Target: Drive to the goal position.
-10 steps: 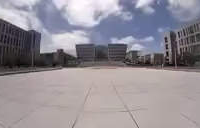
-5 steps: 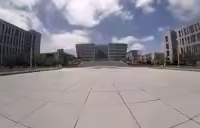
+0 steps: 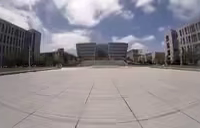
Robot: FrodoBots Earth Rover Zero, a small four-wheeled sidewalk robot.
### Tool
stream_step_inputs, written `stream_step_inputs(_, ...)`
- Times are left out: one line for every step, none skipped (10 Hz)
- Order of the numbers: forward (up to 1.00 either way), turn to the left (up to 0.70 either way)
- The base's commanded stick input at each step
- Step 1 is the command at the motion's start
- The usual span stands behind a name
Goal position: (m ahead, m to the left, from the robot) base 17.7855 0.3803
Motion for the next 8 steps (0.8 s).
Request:
stream_step_inputs(1.00, 0.00)
stream_step_inputs(1.00, 0.00)
stream_step_inputs(1.00, 0.00)
stream_step_inputs(1.00, 0.00)
stream_step_inputs(1.00, 0.00)
stream_step_inputs(1.00, 0.00)
stream_step_inputs(1.00, 0.00)
stream_step_inputs(1.00, 0.00)
